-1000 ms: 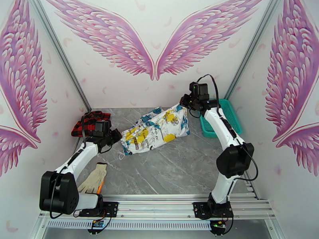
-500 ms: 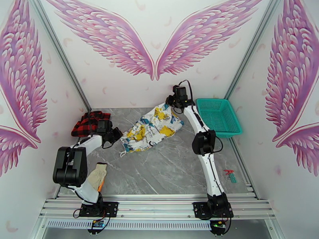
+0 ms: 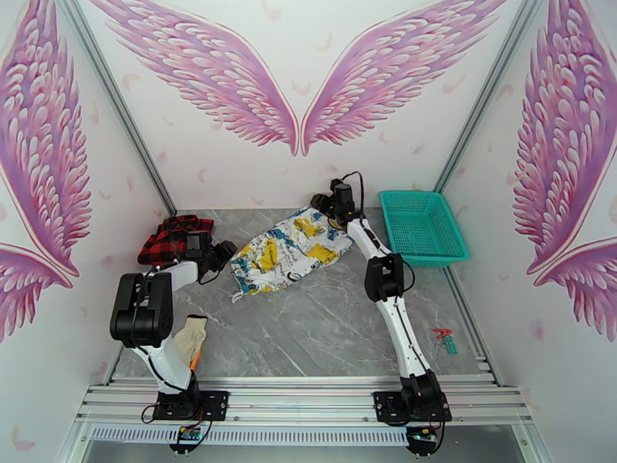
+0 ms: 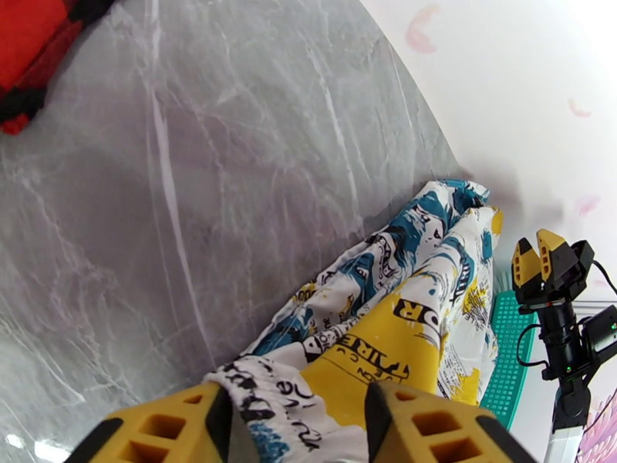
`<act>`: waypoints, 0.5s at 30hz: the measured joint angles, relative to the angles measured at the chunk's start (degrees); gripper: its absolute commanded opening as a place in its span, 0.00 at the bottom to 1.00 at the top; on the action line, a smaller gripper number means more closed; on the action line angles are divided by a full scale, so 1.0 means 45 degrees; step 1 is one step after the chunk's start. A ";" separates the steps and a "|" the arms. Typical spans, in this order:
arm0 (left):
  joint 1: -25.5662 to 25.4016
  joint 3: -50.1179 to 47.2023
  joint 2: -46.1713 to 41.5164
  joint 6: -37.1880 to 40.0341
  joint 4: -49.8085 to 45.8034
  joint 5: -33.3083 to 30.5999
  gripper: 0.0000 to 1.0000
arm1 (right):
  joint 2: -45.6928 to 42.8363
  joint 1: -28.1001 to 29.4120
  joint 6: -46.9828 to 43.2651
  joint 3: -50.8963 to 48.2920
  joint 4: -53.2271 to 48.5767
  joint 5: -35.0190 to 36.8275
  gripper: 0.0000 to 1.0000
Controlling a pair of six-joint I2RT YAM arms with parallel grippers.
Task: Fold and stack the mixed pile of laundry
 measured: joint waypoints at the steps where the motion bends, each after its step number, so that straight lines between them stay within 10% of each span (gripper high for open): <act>1: 0.0000 0.0005 -0.0228 0.0141 -0.0277 -0.0209 0.59 | -0.0024 -0.0005 -0.0044 0.0000 0.0029 -0.0010 0.59; 15: -0.2288 0.0204 -0.3045 0.2633 -0.3623 -0.2025 0.47 | -0.4653 0.0102 -0.1617 -0.4376 -0.1977 -0.0267 0.41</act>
